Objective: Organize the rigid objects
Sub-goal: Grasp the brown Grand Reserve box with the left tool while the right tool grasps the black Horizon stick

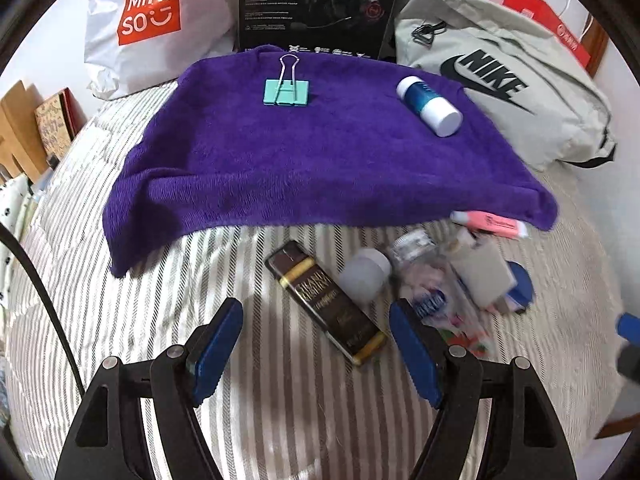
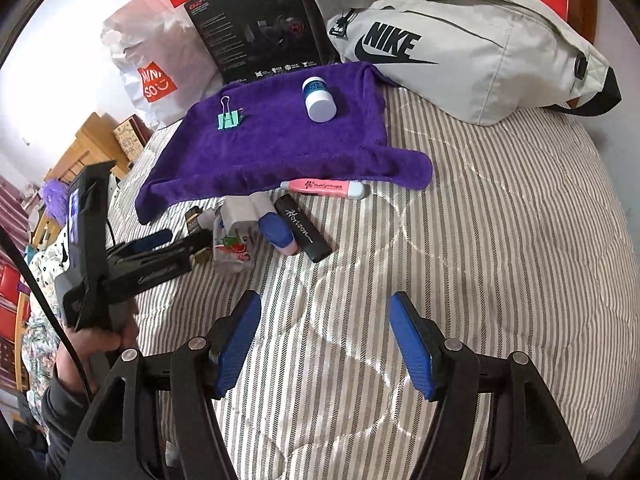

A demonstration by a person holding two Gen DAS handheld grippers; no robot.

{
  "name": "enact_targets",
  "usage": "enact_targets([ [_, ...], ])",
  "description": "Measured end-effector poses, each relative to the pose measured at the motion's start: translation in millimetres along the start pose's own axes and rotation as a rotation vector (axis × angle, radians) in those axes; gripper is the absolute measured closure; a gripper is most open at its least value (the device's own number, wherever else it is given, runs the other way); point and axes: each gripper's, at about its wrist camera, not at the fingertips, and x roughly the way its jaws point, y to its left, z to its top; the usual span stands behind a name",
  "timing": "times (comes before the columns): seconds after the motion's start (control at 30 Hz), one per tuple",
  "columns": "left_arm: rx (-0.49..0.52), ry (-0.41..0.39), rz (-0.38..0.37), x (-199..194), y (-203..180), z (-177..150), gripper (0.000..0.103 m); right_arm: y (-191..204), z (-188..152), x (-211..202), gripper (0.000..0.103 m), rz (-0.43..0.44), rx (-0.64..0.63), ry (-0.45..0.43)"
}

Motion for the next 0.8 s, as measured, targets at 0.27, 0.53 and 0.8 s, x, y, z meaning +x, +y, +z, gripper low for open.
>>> enact_targets([
  [0.27, -0.004, -0.004, 0.053, -1, 22, -9, 0.027, 6, -3, 9, 0.037, -0.005, -0.025, 0.016],
  [0.53, 0.061, -0.024, 0.059, 2, 19, -7, 0.029, 2, 4, 27, 0.037, -0.008, -0.022, 0.036],
  [0.8, 0.115, -0.050, 0.005, 1, 7, -1, 0.073, 4, 23, 48, 0.037, -0.038, -0.096, 0.009],
])
